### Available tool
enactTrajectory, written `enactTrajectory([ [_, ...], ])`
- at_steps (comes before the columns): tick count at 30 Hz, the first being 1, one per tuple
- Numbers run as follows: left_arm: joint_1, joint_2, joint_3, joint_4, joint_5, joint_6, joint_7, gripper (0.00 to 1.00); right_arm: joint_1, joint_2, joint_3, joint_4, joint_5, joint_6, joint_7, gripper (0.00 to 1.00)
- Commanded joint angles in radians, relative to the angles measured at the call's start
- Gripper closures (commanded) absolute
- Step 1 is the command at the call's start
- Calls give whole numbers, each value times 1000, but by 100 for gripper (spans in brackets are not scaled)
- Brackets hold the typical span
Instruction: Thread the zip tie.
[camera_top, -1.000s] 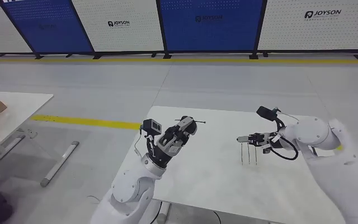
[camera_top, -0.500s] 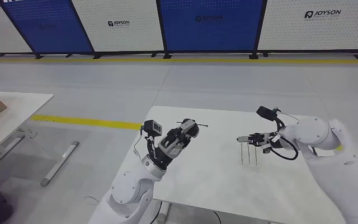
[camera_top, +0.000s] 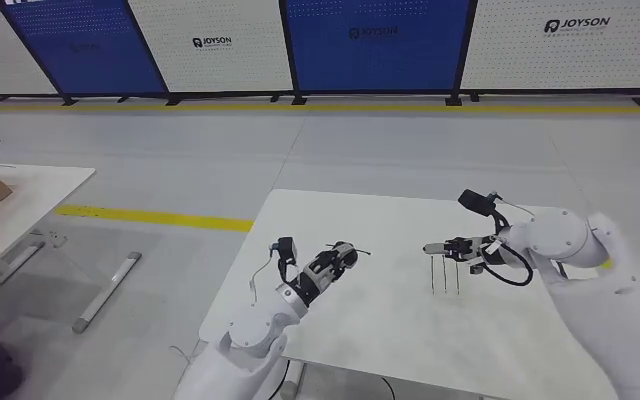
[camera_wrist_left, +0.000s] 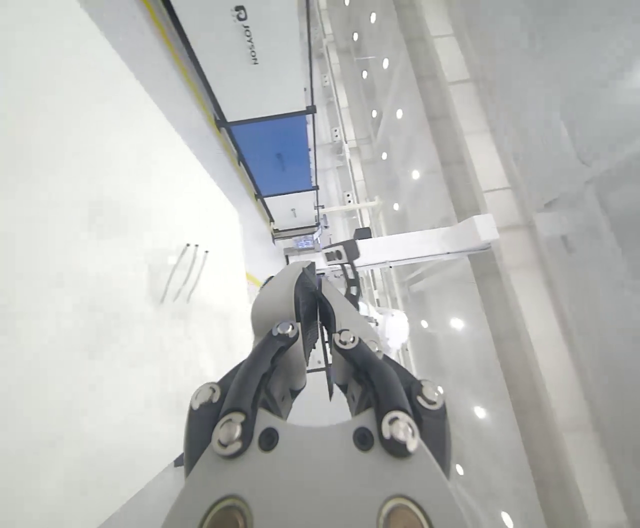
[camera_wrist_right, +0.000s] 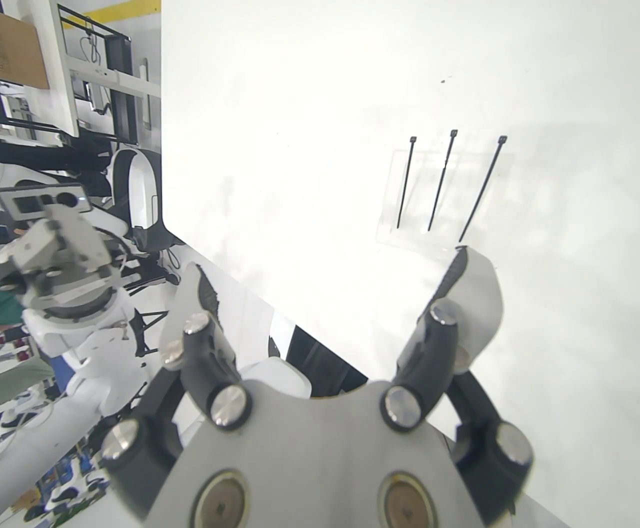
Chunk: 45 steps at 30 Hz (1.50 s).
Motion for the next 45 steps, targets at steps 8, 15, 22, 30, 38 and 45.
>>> enactTrajectory([
  [8, -8, 2, 37, 89, 67, 10, -4, 100, 0, 0, 0, 0, 0, 0, 0, 0],
  [15, -8, 2, 37, 89, 67, 10, -4, 100, 0, 0, 0, 0, 0, 0, 0, 0],
  [22, 24, 2, 43, -19, 31, -58, -13, 100, 0, 0, 0, 0, 0, 0, 0, 0],
  [30, 57, 2, 50, -72, 83, -99, 56, 100, 0, 0, 0, 0, 0, 0, 0, 0],
  [38, 57, 2, 50, -72, 83, -99, 56, 100, -6, 1, -11, -6, -38, -15, -28, 0],
  [45, 57, 2, 50, -72, 83, -99, 56, 100, 107, -10, -111, 46, -195, -70, 30, 0],
])
